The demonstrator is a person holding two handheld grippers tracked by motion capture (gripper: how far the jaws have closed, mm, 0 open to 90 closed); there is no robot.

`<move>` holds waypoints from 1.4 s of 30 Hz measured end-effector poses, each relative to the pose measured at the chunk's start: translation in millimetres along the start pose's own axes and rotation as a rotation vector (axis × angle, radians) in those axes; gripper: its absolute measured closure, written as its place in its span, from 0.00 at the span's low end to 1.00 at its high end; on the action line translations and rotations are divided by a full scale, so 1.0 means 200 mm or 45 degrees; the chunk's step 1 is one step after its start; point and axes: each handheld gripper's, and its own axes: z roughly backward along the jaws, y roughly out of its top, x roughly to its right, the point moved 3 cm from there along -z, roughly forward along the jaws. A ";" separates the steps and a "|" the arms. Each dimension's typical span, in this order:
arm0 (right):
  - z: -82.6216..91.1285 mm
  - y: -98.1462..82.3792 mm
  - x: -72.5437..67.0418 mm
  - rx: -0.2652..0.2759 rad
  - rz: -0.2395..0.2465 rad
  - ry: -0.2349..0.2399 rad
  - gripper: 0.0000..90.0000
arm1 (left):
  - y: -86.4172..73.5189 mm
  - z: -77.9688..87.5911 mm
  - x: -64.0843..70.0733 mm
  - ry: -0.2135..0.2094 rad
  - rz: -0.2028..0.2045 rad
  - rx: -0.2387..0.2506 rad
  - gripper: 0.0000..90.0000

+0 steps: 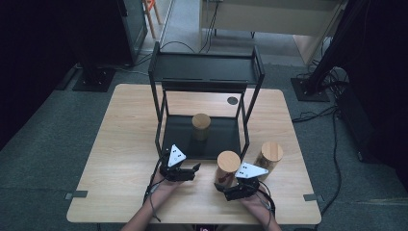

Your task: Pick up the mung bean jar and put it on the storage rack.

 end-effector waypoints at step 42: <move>0.05 0.04 0.02 0.050 -0.069 0.002 0.11 | -0.07 0.05 0.04 -0.009 -0.042 -0.031 0.22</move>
